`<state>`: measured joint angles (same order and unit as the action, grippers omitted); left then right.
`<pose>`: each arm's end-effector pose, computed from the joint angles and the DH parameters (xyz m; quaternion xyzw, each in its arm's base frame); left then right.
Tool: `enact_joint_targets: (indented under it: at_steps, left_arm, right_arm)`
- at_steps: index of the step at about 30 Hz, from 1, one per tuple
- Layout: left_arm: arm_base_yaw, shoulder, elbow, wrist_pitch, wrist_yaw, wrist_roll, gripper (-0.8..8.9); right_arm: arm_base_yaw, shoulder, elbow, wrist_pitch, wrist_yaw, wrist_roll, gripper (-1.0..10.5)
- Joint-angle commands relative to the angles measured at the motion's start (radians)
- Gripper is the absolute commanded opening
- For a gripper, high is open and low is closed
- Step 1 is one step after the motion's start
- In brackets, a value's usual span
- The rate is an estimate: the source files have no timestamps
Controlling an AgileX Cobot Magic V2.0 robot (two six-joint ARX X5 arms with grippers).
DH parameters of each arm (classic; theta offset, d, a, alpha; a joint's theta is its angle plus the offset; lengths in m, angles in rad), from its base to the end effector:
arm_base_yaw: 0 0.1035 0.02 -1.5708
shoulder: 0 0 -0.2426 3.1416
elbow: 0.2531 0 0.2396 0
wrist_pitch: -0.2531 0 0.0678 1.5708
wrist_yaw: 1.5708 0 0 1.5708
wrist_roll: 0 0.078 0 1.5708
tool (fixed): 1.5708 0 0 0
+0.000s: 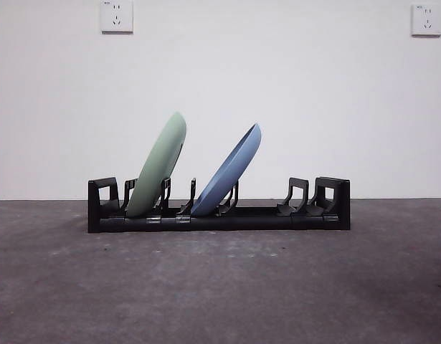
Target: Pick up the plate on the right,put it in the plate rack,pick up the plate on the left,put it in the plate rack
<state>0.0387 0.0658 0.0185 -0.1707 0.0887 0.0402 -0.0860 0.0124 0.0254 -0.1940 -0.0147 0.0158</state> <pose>0.1547 -0.0009 0.1369 0.0131 0.1080 -0.0270 0.9937 0.1515 -0.0119 0.1433 0.0124 0.0900 -0.0362 0.9952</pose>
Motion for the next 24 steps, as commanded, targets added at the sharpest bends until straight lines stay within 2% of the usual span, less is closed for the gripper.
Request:
enact_joint_targets:
  at_steps: [1, 24]
  left_arm:
    - [0.004, 0.001, -0.011, 0.008, -0.003, -0.006, -0.03]
    - [0.004, 0.002, -0.011, 0.007, -0.003, -0.006, -0.03]
  right_arm:
    - [0.001, -0.005, -0.008, 0.008, 0.003, 0.038, 0.0]
    - [0.001, -0.003, -0.008, 0.007, 0.007, 0.04, 0.0]
